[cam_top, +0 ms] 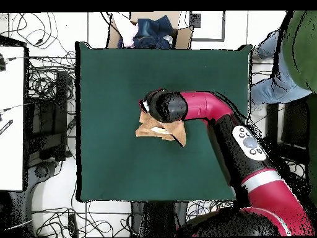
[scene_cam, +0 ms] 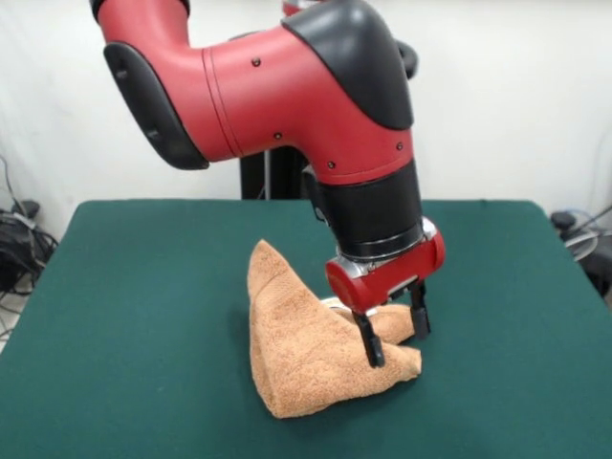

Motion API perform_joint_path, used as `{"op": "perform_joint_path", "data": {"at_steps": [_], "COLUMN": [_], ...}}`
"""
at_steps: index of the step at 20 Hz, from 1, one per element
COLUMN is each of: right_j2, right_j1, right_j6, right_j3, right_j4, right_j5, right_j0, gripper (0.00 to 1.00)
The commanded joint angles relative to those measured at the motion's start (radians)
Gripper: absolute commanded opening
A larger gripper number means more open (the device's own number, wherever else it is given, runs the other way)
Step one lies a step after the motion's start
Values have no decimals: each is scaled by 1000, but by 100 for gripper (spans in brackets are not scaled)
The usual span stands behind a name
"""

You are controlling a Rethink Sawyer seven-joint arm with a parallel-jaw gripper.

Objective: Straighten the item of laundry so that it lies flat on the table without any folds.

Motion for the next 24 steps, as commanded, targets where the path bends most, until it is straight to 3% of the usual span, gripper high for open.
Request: {"op": "perform_joint_path", "data": {"at_steps": [1,19,24], "right_j2": [-73,-19,-23], "right_j1": [37,55,73], "right_j6": [23,-136,-116], "right_j3": [7,3,27], "right_j4": [-61,-92,-118], "right_j5": [12,48,-9], "right_j0": [9,-103,-127], "gripper": [100,100,100]}}
